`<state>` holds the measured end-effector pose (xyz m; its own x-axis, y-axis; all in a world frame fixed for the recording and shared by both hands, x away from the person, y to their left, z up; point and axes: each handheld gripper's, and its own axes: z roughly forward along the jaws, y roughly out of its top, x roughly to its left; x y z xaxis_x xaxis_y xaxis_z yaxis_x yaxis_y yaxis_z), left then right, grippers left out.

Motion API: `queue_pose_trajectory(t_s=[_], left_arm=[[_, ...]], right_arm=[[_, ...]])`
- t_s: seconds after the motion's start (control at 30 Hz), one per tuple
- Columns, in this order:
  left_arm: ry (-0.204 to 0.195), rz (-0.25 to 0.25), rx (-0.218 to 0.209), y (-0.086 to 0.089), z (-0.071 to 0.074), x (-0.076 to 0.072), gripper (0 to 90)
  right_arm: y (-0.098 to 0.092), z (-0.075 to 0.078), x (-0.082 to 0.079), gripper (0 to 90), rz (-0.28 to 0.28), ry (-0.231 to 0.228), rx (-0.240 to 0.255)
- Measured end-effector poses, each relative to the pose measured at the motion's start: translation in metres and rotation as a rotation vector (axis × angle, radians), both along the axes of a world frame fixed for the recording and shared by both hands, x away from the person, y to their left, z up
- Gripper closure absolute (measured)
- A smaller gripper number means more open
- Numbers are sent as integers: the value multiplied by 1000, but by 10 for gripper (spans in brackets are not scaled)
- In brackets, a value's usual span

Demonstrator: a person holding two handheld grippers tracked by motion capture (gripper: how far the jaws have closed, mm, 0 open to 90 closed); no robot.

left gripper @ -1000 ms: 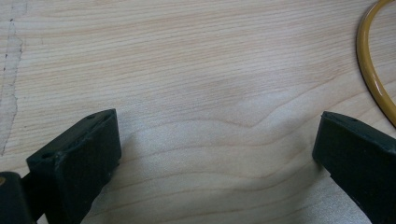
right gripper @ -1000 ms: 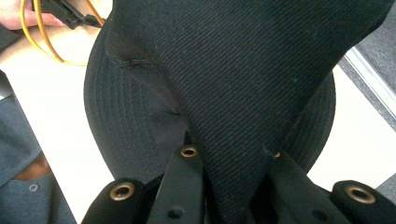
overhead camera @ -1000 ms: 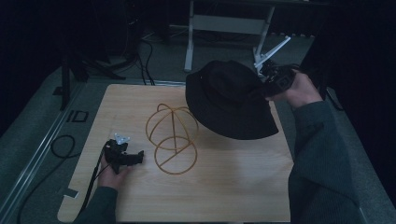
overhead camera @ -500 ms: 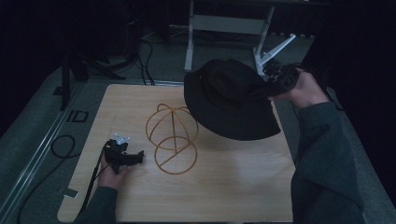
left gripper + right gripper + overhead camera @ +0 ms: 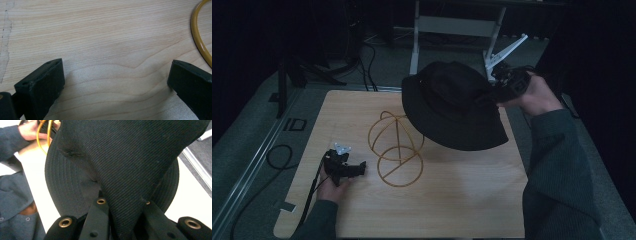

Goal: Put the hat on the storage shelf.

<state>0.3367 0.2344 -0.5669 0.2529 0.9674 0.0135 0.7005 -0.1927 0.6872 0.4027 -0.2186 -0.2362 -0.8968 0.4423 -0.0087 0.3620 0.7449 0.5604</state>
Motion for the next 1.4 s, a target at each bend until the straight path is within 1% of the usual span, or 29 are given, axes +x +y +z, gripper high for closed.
queue_pose_trajectory(t_s=[0.17,0.5,0.57,0.7,0.77,0.93,0.97,1.0,1.13,1.17,1.2,1.4], left_arm=[[0,0,0,0,0,0,13],[0,0,0,0,0,0,13],[0,1,0,0,0,0,13],[0,0,0,0,0,0,12],[0,0,0,0,0,0,12],[1,0,0,0,0,0,12],[1,0,0,0,0,0,13],[1,-2,-2,0,0,0,13],[1,-3,-1,0,0,0,13],[1,-3,-1,0,0,0,13],[1,-3,-1,0,0,0,13],[1,-3,-1,0,0,0,13]], right_arm=[[4,0,-1,867,34,6,29],[18,2,-1,867,69,2,38],[24,2,-2,867,82,1,40],[29,2,-1,866,91,1,41],[35,1,0,865,97,1,48],[48,-1,2,865,125,7,47],[48,-1,2,865,125,7,47],[55,-1,2,864,135,12,47],[66,-3,2,863,155,14,44],[66,-3,2,863,155,14,44],[71,-4,3,864,165,14,45],[84,-8,3,862,189,21,52]])
